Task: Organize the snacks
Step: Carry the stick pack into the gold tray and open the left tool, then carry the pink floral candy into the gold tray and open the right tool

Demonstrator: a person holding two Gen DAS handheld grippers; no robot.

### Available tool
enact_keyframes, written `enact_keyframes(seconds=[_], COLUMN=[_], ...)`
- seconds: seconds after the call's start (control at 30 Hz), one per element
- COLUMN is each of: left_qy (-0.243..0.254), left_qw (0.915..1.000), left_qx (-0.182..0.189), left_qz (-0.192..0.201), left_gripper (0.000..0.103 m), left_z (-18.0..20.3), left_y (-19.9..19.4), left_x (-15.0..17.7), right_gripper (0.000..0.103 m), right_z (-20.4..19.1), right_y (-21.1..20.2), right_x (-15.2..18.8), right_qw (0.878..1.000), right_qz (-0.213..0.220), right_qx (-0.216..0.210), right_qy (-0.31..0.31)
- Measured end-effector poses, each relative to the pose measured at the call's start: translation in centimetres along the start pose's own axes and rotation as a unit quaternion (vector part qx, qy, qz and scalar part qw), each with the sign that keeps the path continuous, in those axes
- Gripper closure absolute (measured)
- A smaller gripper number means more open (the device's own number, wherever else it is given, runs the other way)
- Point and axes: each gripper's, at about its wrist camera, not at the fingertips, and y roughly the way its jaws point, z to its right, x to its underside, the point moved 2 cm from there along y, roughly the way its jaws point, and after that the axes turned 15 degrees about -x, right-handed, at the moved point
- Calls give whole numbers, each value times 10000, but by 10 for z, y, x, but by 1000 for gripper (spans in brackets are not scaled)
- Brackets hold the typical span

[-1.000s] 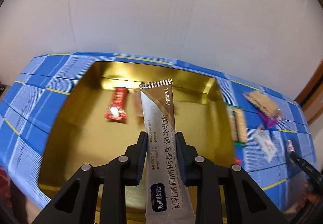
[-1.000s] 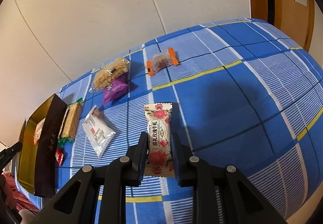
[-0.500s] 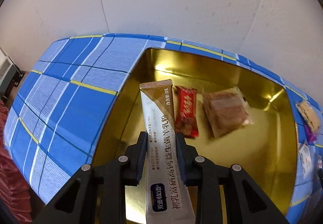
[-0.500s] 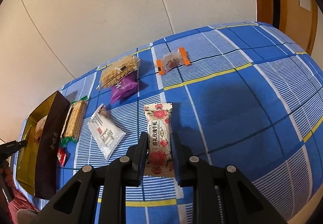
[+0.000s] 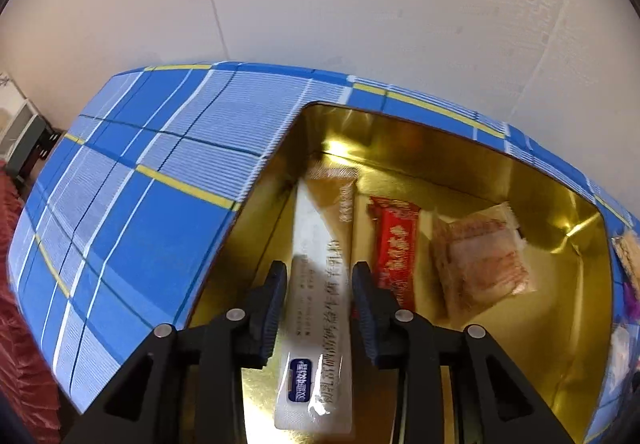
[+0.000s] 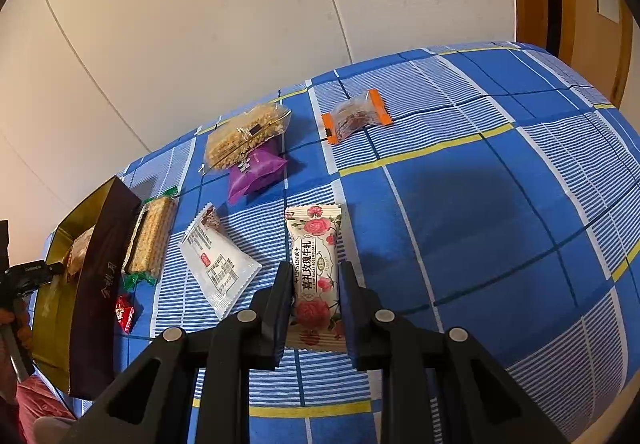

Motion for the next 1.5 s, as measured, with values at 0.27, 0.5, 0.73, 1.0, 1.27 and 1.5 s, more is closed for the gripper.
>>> enact_keyframes(seconds=[0.27,0.5,0.73,1.0,1.27,1.5], left_qy=[-602,-644,-332,-87,-73,-149], left_qw=[9968,9910,9944,9943,9954,9961], left_qx=[-58,-401,-128,-136,-45,-6], left_qz=[523,1098,993,1056,953,867], left_gripper=[44,25,25,24,23,22], left_z=[-22,-16,-1,11,9,5], left_y=[-36,-64,-65,-66,-63,-57], left_x=[30,61,76,82,80,80], right_gripper=[80,80,80,80,80,80], right_z=[-1,-14,-41,-80,-138,-222], right_y=[-1,-2,1,18,32,67], right_x=[-1,-3,-2,2,10,7], right_qw=[10000,9997,9981,9944,9832,9642], right_qz=[61,188,324,347,313,-251], right_qx=[-12,-110,-312,-686,-1169,-1305], right_qy=[-3,-88,-410,-728,-1370,-2297])
